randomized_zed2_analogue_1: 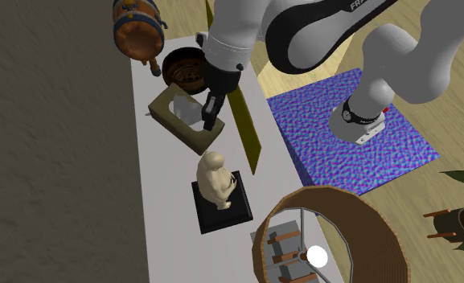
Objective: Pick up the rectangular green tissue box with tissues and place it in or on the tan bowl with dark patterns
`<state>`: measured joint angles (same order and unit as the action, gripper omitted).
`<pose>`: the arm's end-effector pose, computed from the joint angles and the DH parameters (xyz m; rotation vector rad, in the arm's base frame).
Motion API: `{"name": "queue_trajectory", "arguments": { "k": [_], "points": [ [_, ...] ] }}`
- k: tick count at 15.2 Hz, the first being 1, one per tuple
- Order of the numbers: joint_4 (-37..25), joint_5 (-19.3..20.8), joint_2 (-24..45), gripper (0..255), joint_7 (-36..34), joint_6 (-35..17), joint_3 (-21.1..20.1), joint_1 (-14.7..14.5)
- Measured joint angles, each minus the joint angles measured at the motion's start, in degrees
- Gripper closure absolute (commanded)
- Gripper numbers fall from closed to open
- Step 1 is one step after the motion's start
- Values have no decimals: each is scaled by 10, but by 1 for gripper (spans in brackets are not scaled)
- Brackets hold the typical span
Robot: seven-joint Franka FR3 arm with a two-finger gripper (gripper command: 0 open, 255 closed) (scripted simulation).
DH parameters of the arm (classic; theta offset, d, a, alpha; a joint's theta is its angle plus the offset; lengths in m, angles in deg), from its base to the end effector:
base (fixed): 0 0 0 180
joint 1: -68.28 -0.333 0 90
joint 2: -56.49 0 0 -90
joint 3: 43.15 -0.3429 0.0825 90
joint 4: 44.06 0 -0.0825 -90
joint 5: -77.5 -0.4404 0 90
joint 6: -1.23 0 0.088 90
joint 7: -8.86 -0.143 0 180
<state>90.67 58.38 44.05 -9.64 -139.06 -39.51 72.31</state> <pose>0.5477 -0.0662 0.4123 -2.6587 0.9431 -0.4036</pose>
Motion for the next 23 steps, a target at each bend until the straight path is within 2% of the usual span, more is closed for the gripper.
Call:
{"name": "queue_trajectory", "arguments": {
  "k": [15,23],
  "points": [
    [-82,33,-33,255,-41,111,-3,10],
    [-132,28,-22,255,48,174,65,42]
  ]
}}
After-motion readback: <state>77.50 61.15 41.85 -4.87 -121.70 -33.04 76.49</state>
